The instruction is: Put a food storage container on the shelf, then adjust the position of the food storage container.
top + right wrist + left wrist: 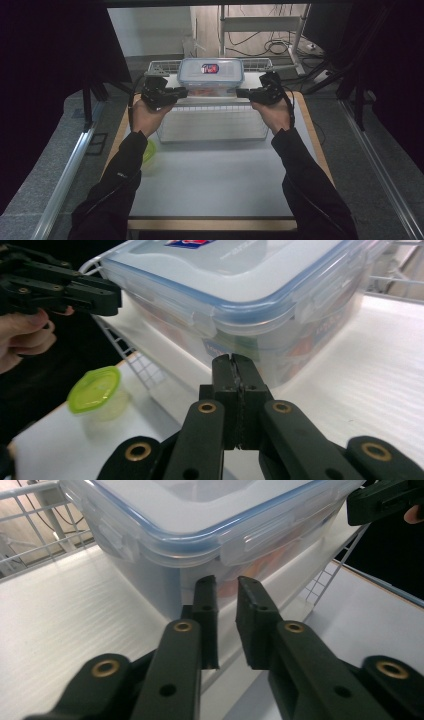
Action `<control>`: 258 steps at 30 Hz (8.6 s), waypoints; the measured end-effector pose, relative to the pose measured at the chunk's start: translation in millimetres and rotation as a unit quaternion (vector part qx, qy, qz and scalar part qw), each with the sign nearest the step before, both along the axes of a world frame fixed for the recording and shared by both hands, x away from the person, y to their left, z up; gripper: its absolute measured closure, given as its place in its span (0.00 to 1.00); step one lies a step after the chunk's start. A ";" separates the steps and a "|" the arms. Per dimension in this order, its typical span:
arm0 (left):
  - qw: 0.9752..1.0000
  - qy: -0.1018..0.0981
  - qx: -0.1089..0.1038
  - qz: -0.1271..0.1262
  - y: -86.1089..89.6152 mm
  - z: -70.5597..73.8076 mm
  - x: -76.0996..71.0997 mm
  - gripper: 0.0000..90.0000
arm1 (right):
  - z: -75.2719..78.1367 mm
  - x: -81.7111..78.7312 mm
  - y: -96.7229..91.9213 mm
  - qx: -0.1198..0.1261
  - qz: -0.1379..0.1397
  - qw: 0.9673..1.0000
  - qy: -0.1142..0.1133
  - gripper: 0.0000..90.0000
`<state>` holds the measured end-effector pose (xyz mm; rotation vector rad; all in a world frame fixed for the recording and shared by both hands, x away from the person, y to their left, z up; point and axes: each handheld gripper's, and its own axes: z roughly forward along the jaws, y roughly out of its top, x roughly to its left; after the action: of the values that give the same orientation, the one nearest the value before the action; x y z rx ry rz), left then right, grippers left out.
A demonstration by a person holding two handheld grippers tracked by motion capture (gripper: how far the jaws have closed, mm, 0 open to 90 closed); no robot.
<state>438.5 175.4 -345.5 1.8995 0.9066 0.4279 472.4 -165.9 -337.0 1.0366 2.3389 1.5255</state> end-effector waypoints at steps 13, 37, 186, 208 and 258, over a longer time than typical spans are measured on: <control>1.000 -0.002 0.008 0.010 -6.1 -1.4 5.7 0.88 | -2.2 11.4 7.4 0.003 -0.016 1.000 -0.006 1.00; 1.000 -0.009 -0.010 -0.021 -6.6 -10.5 -20.4 0.64 | -2.2 -6.8 10.0 -0.014 -0.005 1.000 -0.018 0.80; 0.976 0.097 0.058 0.185 156.2 -166.3 -81.4 0.99 | -168.9 -146.8 -24.7 -0.154 0.048 0.987 0.016 0.08; 0.982 0.115 0.054 0.137 105.5 -163.0 -101.3 1.00 | -168.6 -146.8 -25.1 -0.159 0.047 0.986 0.017 0.09; 0.985 0.165 0.043 0.016 26.9 -168.1 -150.5 0.99 | -167.9 -145.5 -25.5 -0.140 0.017 0.989 0.033 0.07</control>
<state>288.0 202.3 -513.6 2.0742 1.1511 0.1746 326.9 -191.4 -505.0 0.9943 2.5341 1.1436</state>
